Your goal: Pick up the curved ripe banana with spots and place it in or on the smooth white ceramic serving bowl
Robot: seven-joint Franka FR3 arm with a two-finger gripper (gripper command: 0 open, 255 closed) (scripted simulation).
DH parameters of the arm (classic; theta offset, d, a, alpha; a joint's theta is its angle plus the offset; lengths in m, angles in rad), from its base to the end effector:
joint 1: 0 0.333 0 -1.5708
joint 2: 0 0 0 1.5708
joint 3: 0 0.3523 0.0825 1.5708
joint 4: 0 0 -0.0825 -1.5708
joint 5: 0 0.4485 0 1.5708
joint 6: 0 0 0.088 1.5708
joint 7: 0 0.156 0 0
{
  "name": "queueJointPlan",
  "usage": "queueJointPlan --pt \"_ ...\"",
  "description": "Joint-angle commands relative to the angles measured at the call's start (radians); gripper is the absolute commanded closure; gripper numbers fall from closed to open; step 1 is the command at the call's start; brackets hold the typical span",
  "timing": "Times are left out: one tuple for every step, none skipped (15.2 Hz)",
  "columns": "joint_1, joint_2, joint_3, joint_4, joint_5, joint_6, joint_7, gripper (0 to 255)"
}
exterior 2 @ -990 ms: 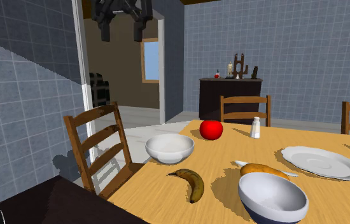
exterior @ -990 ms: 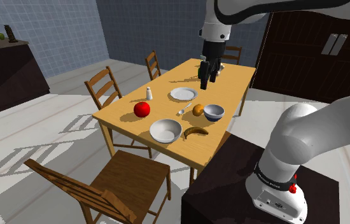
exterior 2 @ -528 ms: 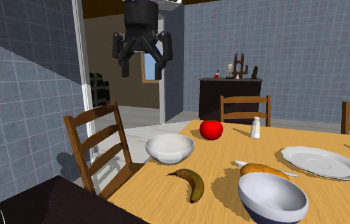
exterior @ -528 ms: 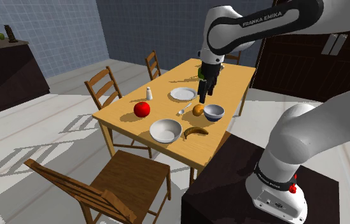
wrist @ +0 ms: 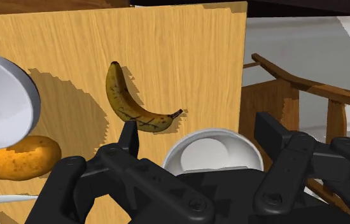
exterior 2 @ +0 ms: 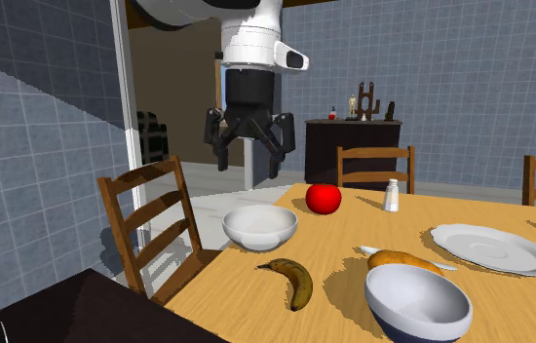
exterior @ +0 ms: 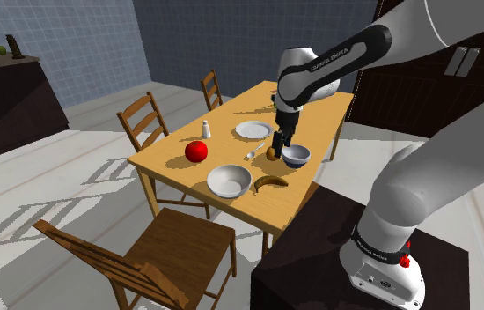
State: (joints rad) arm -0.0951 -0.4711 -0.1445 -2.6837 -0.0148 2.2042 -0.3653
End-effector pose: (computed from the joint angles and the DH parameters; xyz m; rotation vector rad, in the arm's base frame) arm 0.3986 -0.0913 0.3235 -3.0780 -0.2321 -0.0058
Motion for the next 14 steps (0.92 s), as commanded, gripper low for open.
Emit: queueJointPlan --pt "-0.003 0.080 -0.021 -0.013 -0.001 0.093 -0.029 0" --pt "-0.004 0.118 -0.031 -0.014 0.000 0.131 -0.044 0" --pt "-0.005 0.157 -0.042 -0.013 0.003 0.169 -0.060 0" --pt "-0.005 0.198 -0.052 -0.010 0.008 0.206 -0.076 0" --pt "-0.004 0.240 -0.062 -0.006 0.015 0.243 -0.094 0" --pt "-0.004 0.283 -0.071 0.000 0.024 0.278 -0.113 0" --pt "-0.002 0.326 -0.080 0.008 0.036 0.313 -0.134 0" --pt "-0.001 0.371 -0.089 0.017 0.052 0.347 -0.157 0" --pt "0.000 0.416 -0.096 0.028 0.070 0.379 -0.182 0" --pt "0.000 0.462 -0.101 0.041 0.093 0.410 -0.209 0" --pt "-0.002 0.508 -0.104 0.055 0.119 0.439 -0.239 0" --pt "-0.005 0.554 -0.103 0.071 0.147 0.466 -0.270 0" --pt "-0.012 0.600 -0.100 0.088 0.177 0.491 -0.302 0" --pt "-0.022 0.645 -0.093 0.107 0.207 0.515 -0.334 0"
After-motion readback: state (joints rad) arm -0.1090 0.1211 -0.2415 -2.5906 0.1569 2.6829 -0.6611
